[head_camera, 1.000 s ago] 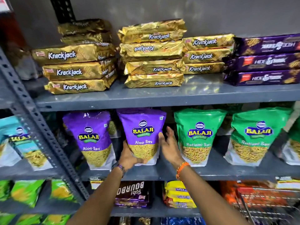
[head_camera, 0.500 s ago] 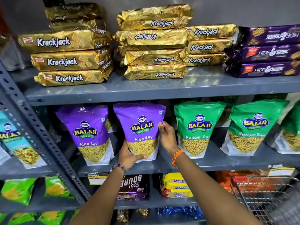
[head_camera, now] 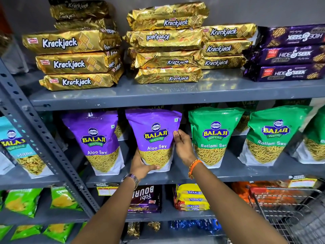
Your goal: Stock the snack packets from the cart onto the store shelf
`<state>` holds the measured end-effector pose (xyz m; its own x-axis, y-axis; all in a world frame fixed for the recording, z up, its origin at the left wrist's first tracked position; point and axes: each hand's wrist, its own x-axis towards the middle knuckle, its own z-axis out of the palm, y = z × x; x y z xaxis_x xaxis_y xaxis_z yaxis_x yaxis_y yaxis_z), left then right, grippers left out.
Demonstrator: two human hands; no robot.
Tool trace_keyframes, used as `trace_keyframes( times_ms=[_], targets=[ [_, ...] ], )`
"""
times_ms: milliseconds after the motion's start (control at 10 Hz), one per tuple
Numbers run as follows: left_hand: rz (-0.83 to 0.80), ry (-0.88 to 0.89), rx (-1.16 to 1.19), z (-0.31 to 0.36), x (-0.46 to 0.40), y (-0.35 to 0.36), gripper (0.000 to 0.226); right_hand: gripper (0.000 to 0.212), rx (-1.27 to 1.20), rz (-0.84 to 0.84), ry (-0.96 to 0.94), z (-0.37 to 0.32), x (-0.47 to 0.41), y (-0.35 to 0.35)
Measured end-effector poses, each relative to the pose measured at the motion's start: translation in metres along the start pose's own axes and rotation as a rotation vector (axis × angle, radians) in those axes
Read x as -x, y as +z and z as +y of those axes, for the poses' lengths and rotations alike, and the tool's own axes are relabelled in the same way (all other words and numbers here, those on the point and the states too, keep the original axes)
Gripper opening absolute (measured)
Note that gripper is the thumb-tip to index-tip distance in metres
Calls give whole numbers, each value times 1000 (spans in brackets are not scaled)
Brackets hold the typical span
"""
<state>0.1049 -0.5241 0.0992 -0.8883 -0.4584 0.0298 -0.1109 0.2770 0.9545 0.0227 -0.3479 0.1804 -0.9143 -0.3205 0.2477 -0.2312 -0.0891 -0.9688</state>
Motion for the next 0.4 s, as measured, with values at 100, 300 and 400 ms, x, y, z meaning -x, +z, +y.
trace_keyframes(
  times_ms=[100, 300, 400],
  targets=[
    [12, 3, -2, 2, 5, 1, 106, 26, 28, -17, 29, -2, 0, -2],
    [96, -5, -7, 12, 15, -1, 116, 30, 162, 33, 76, -7, 4, -17],
    [300, 47, -28, 25, 31, -1, 108, 30, 164, 114, 142, -16, 14, -24]
  ],
)
